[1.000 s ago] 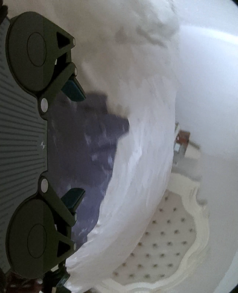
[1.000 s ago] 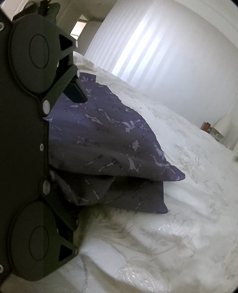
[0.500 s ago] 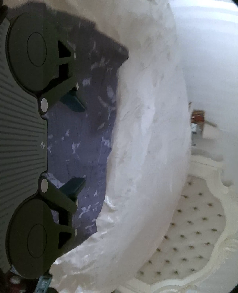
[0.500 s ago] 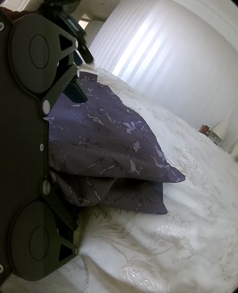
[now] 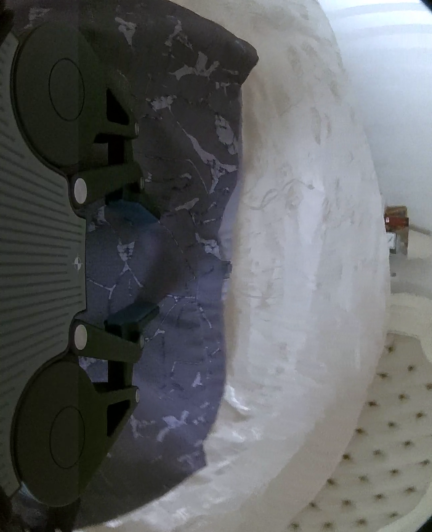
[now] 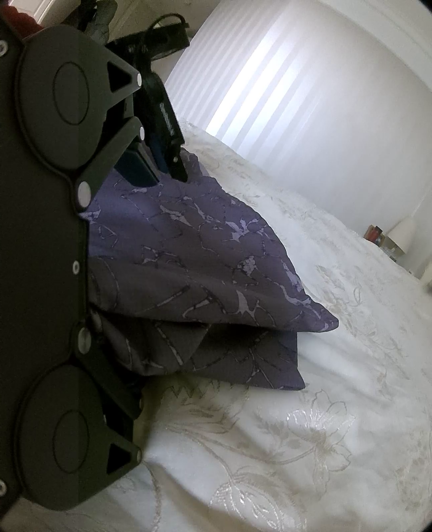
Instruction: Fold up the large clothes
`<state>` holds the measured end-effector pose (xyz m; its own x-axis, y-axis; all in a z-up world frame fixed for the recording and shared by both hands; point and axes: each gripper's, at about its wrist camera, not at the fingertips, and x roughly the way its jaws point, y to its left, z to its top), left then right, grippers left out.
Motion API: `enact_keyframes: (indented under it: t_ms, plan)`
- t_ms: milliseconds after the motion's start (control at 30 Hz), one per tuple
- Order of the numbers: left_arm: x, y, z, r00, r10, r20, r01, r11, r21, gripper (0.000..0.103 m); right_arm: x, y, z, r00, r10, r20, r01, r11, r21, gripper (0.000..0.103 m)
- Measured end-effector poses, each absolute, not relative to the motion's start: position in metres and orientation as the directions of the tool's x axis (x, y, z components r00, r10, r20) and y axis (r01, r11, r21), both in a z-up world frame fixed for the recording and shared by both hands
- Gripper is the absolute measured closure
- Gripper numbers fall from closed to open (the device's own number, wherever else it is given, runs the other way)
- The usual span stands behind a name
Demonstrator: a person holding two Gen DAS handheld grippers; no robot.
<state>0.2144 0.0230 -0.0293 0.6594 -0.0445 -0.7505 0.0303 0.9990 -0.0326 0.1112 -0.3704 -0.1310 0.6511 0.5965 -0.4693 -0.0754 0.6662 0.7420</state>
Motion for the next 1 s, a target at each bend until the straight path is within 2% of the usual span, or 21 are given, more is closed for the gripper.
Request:
enact_keyframes:
  t_ms: [167, 567, 833, 1000]
  plan:
    - [0.215, 0.015, -0.041, 0.648, -0.017, -0.761, 0.071, 0.997, 0.038, 0.051, 0.111, -0.370, -0.131, 0.650, 0.596, -0.471, -0.075, 0.667, 0.741, 0.000]
    - [0.213, 0.009, -0.045, 0.659, 0.011, -0.752, 0.104, 0.989, 0.105, 0.051, 0.112, -0.370, -0.133, 0.652, 0.595, -0.469, -0.084, 0.672, 0.736, 0.000]
    - [0.181, 0.017, -0.024, 0.653, -0.048, -0.756, 0.126, 0.991, 0.046, 0.053, 0.110, -0.370, -0.135, 0.655, 0.597, -0.463, -0.097, 0.674, 0.732, 0.000]
    - [0.136, 0.016, -0.021, 0.656, -0.063, -0.752, 0.169, 0.983, 0.065, 0.053, 0.110, -0.370, -0.135, 0.655, 0.597, -0.463, -0.097, 0.675, 0.732, 0.000]
